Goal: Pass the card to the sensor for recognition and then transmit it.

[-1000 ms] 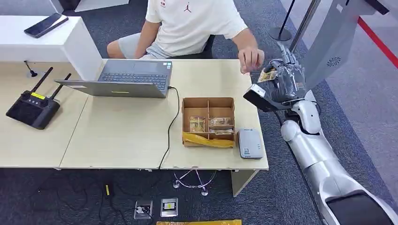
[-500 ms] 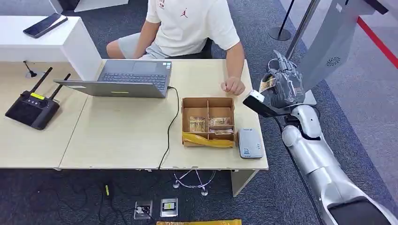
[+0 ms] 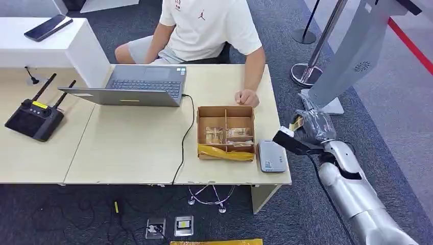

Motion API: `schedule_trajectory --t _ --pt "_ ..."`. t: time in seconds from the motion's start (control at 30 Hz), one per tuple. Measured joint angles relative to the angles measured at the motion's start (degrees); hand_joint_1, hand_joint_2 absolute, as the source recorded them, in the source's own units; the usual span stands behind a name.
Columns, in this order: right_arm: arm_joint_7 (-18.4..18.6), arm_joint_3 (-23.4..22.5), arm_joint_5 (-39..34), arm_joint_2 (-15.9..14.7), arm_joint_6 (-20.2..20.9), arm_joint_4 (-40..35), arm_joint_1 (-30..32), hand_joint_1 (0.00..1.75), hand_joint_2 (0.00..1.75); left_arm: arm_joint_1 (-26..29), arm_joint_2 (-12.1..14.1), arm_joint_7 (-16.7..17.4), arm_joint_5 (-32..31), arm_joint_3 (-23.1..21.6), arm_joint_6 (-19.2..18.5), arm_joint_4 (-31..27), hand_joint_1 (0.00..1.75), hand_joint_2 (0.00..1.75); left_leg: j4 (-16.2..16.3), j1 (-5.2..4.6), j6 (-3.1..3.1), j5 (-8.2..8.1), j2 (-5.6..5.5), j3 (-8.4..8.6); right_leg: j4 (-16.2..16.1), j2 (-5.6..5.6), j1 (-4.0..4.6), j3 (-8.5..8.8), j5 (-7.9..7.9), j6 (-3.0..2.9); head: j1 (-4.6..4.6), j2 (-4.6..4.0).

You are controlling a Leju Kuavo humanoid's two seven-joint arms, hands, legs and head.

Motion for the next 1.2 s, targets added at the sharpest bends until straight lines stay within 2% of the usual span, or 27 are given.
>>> schedule_trajectory --t 0.27,0.47,0.73,1.2 --pt "2.4 0.4 0.2 -1.7 1.8 -4.8 5.3 1.75 1.75 0.0 0.0 0.0 0.0 -0.3 0.0 0.0 0.00 0.00 0.0 0.01 0.00 0.00 0.01 -0.02 0.0 0.01 0.00 0.00 0.00 0.00 0.00 0.00" --pt "2.6 0.5 0.9 -2.1 2.3 -7.0 7.0 1.75 1.75 0.0 0.0 0.0 0.0 -0.3 0.0 0.0 0.00 0.00 0.0 0.00 0.00 0.00 0.07 -0.01 0.0 0.08 0.00 0.00 0.00 0.00 0.00 0.00" --pt "2.6 1.9 4.1 -1.4 1.7 -7.3 7.4 1.75 1.75 0.0 0.0 0.0 -0.4 -1.3 0.0 0.0 0.00 0.00 0.0 0.01 0.00 0.00 0.07 -0.01 0.0 0.08 0.00 0.00 0.00 0.00 0.00 0.00" --pt "2.4 3.9 5.1 0.0 0.6 -6.1 7.4 1.75 1.75 0.0 0.0 0.0 -0.8 -2.6 0.0 0.0 0.00 0.00 0.0 0.00 0.00 0.00 0.07 -0.02 0.0 0.09 0.00 0.00 0.00 0.00 0.00 0.00"
